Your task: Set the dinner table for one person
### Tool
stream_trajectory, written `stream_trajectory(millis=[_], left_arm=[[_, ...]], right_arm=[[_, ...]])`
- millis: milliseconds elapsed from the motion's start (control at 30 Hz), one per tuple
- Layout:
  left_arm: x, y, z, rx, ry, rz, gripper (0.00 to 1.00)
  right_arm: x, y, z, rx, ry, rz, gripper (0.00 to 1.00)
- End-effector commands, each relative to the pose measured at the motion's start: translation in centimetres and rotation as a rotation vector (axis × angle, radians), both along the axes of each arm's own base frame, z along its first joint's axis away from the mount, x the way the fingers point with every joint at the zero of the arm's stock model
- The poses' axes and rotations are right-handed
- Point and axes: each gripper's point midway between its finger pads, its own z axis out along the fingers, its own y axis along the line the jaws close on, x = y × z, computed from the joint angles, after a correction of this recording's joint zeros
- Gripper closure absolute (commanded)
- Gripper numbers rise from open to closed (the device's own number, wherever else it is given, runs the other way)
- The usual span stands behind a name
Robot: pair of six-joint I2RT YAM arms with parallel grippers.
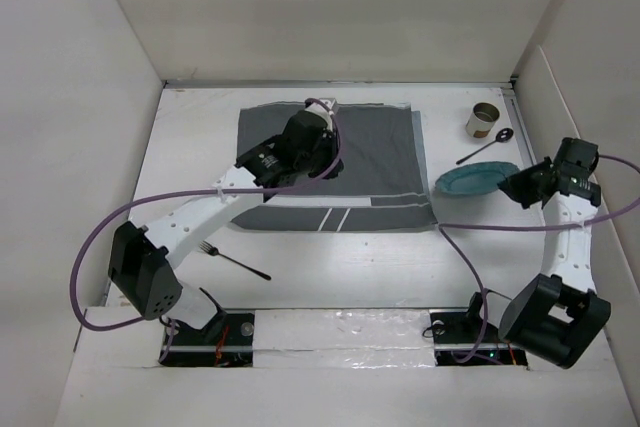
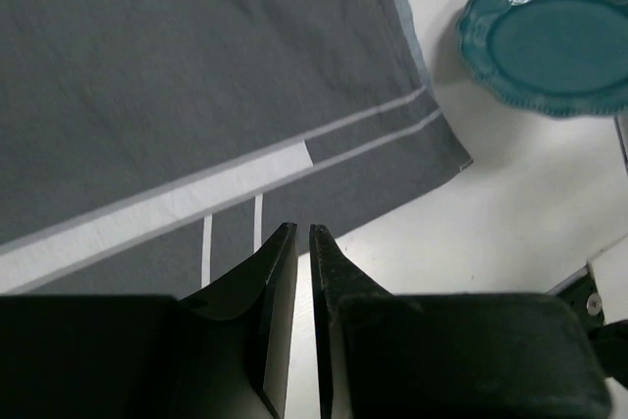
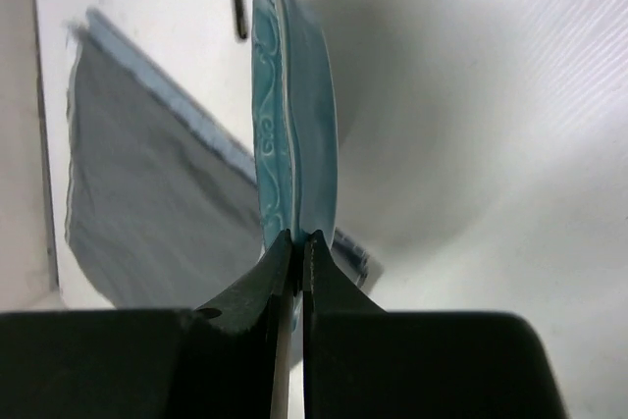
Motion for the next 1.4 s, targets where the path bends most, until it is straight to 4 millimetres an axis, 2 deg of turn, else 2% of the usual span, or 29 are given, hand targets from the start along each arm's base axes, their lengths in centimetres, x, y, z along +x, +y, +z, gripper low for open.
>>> stream_trajectory(millis=[0,33,67,100,167,200,233,267,333,367,400,433,467,500,533,567,600,633,667,733,767,800,867,900,1000,1200,1333,1367], left_arm=[[1.2,1.2,4.7,-0.026,-0.094,0.047,0.91],[1.4,1.4,5.1,-0.019,-0.1,0.061,0.91],[1.7,1.6,6.0,-0.016,-0.117,0.075,0.91],[1.7,1.6,6.6,-0.022,-0.126,0.075,0.91],[2.7,2.6,7.7,-0.023,-0.149,0.115,0.9],[3.0,2.9,8.7,-0.036,-0.162,0.125,0.9],[3.3,3.3,9.4,-0.048,-0.173,0.135,0.89],[4.0,4.2,9.9,-0.056,-0.18,0.161,0.87],[4.3,5.1,11.3,-0.086,-0.203,0.183,0.84],[4.5,5.7,11.6,-0.095,-0.208,0.194,0.81],[5.1,6.9,11.6,-0.099,-0.21,0.225,0.79],[4.9,7.7,12.1,-0.109,-0.219,0.233,0.77],[5.1,8.3,12.0,-0.113,-0.216,0.244,0.75],[5.4,9.5,11.3,-0.106,-0.202,0.263,0.75],[5.2,10.2,11.5,-0.112,-0.204,0.271,0.74],[5.2,10.7,11.1,-0.108,-0.196,0.278,0.71],[4.9,11.2,10.5,-0.1,-0.183,0.279,0.7],[4.7,11.8,10.2,-0.089,-0.179,0.288,0.69],[4.3,12.3,9.5,-0.069,-0.168,0.302,0.67],[3.8,12.9,8.9,-0.052,-0.164,0.311,0.66],[3.6,13.2,8.6,-0.045,-0.161,0.317,0.66],[3.1,13.7,8.0,-0.031,-0.156,0.331,0.66],[2.7,14.1,7.7,-0.022,-0.155,0.338,0.65],[2.5,14.8,7.3,-0.013,-0.153,0.356,0.65],[2.1,15.2,6.7,-0.001,-0.146,0.364,0.65],[2.2,14.9,5.8,0.003,-0.119,0.357,0.65],[2.6,14.5,5.6,-0.005,-0.115,0.35,0.65],[2.7,14.3,5.6,-0.008,-0.116,0.347,0.65]], right_arm=[[1.8,3.0,8.1,-0.028,-0.223,0.111,1.0],[2.0,3.8,8.8,-0.02,-0.249,0.136,1.0],[2.3,5.9,9.8,0.019,-0.294,0.196,1.0],[2.4,6.3,10.4,0.036,-0.322,0.204,1.0],[2.4,9.7,11.7,0.08,-0.381,0.3,1.0],[3.1,10.8,12.5,0.109,-0.441,0.311,1.0],[3.3,13.3,13.0,0.137,-0.475,0.378,1.0],[3.4,14.9,13.4,0.174,-0.503,0.423,1.0],[5.0,18.0,13.8,0.237,-0.567,0.504,1.0],[4.8,21.2,13.8,0.28,-0.566,0.603,1.0],[5.4,22.7,14.3,0.279,-0.594,0.646,1.0],[6.8,24.3,13.9,0.28,-0.579,0.679,1.0],[7.1,26.6,13.9,0.279,-0.576,0.717,1.0],[7.9,27.8,14.1,0.284,-0.594,0.746,1.0],[9.5,29.2,13.3,0.305,-0.572,0.769,1.0],[9.8,30.8,13.6,0.325,-0.591,0.809,1.0],[10.7,31.8,13.9,0.339,-0.614,0.82,1.0],[12.0,32.9,12.1,0.353,-0.579,0.827,1.0],[12.6,34.2,13.1,0.361,-0.605,0.847,1.0],[13.7,35.6,12.3,0.377,-0.588,0.862,1.0],[14.6,36.5,11.1,0.392,-0.563,0.872,1.0],[14.6,37.6,10.9,0.402,-0.566,0.888,1.0],[15.5,38.5,9.2,0.4,-0.534,0.882,1.0],[15.8,38.5,8.8,0.399,-0.532,0.875,1.0],[15.8,39.2,8.2,0.425,-0.549,0.876,1.0],[15.6,38.5,4.4,0.418,-0.474,0.858,1.0],[14.3,37.6,-0.5,0.375,-0.347,0.853,0.99],[13.9,37.2,-1.9,0.357,-0.311,0.842,0.93]])
